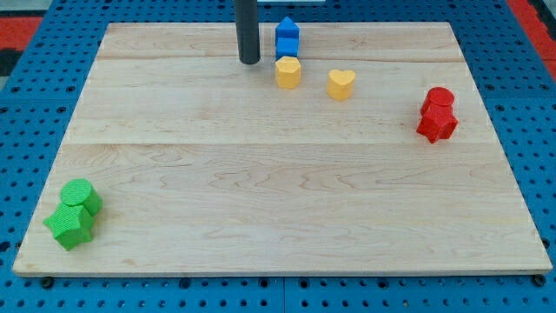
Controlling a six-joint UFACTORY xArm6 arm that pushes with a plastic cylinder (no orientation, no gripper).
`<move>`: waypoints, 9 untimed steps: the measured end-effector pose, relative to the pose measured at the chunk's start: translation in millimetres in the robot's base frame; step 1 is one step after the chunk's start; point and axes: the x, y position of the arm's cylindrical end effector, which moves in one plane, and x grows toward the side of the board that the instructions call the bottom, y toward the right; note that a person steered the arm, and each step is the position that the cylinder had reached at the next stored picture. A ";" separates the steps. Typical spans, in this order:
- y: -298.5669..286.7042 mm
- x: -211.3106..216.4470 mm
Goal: Slide the blue triangle slightly right
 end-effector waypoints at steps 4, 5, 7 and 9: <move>11.3 -68.9; 12.0 -69.3; 17.0 -67.2; 26.8 -68.6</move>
